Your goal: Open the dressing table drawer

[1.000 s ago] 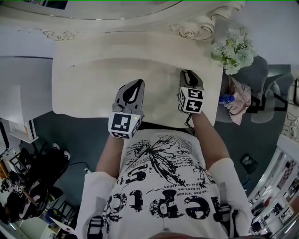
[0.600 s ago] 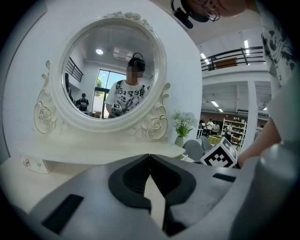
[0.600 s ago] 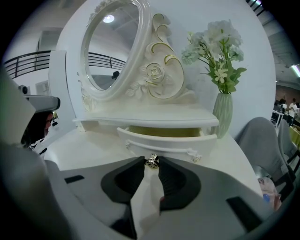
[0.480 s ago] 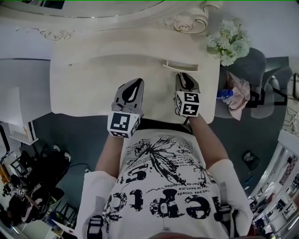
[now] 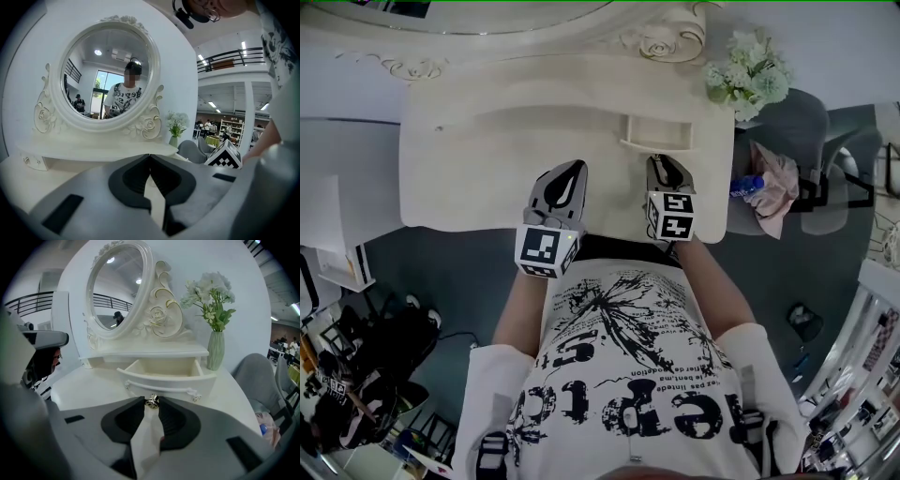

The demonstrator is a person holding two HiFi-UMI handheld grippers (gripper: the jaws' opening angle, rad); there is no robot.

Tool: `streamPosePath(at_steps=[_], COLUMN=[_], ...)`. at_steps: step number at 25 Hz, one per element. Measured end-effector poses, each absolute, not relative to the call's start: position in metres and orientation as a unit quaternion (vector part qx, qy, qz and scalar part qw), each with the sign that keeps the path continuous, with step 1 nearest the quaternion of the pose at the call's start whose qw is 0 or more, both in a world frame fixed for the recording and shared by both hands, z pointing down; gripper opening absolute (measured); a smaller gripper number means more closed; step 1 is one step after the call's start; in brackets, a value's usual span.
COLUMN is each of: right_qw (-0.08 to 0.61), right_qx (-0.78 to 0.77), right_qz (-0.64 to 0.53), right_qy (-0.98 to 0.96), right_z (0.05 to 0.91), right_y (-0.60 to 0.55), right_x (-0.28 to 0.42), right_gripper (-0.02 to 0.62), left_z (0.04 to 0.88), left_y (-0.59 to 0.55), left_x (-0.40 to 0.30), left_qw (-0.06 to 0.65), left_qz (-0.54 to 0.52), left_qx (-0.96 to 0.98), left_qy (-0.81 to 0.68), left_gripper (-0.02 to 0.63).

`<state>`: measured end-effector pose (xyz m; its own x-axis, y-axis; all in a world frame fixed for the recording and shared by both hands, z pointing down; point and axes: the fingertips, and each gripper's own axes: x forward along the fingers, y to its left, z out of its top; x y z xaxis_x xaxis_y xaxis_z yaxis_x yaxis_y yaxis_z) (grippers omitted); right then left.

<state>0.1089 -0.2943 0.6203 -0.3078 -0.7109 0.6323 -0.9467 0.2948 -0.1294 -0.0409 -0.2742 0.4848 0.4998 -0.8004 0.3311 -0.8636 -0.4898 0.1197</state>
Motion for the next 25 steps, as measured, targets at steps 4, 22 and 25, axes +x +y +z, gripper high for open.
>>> streamPosePath(at_steps=[4, 22, 25], right_qw=[0.234, 0.164, 0.125], right_qx=[0.541, 0.539, 0.539], right_qz=[0.25, 0.175, 0.144], right_qy=[-0.769, -0.807, -0.82], right_z=[0.62, 0.52, 0.482], right_y=[-0.289, -0.287, -0.29], right_x=[0.111, 0.12, 0.122], right_gripper=[0.105, 0.057, 0.034], left_z=[0.479, 0.448, 0.433], left_y=[-0.269, -0.267, -0.27], left_x=[-0.032, -0.025, -0.022], left_qw=[0.129, 0.111, 0.106], left_qz=[0.111, 0.099, 0.091], left_qx=[0.859, 0.855, 0.855], left_qy=[-0.482, -0.497, -0.499], left_gripper=[0.018, 0.018, 0.018])
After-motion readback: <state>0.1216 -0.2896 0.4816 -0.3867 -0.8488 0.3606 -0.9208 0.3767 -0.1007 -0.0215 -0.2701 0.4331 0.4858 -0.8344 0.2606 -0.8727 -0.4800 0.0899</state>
